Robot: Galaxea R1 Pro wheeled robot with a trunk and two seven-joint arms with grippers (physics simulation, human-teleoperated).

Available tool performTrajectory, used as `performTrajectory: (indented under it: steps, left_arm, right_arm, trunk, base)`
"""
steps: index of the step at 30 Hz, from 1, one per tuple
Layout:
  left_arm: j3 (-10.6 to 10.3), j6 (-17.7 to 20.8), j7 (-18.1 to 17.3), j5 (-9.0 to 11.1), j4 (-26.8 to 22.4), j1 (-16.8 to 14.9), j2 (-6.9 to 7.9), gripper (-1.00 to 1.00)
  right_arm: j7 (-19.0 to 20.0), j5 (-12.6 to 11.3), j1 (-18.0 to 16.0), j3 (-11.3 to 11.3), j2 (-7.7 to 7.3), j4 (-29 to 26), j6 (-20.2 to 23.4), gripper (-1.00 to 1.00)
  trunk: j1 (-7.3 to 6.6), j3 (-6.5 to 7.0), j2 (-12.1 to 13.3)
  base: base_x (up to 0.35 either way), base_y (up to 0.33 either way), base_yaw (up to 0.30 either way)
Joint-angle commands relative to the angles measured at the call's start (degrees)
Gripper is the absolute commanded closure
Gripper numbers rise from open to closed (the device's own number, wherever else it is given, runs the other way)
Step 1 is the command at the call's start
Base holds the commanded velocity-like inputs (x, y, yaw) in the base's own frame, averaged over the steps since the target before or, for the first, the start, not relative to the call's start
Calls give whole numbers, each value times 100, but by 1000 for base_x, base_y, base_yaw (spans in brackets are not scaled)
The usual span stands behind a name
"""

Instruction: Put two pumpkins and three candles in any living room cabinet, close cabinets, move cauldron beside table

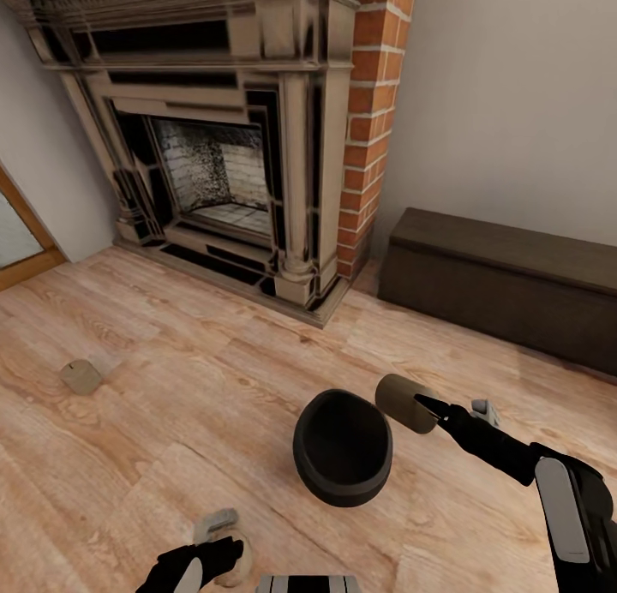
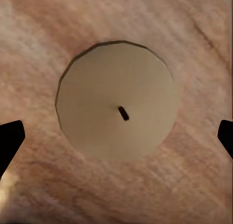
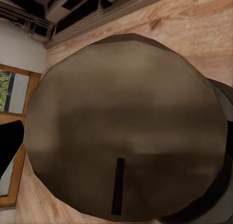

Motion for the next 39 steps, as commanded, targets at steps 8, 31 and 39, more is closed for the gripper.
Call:
performTrajectory:
  steps: [8, 31, 39]
  left_arm:
    - [-16, 15, 53, 58, -9, -1, 3, -100]
    - [-15, 15, 46, 52, -30, -1, 4, -100]
    - [-16, 15, 44, 45, -25, -134, 3, -100]
  right_arm:
    - [36, 28, -6, -10, 1, 4, 24, 100]
    - [52, 22, -4, -19, 1, -13, 32, 100]
    - [95, 20, 16, -47, -3, -57, 40, 100]
  trunk:
    - [1, -5, -2]
    - [16, -138, -10]
    - [34, -293, -19]
  base:
    - [109, 2, 0]
    - [9, 0, 0]
    - [0, 0, 0]
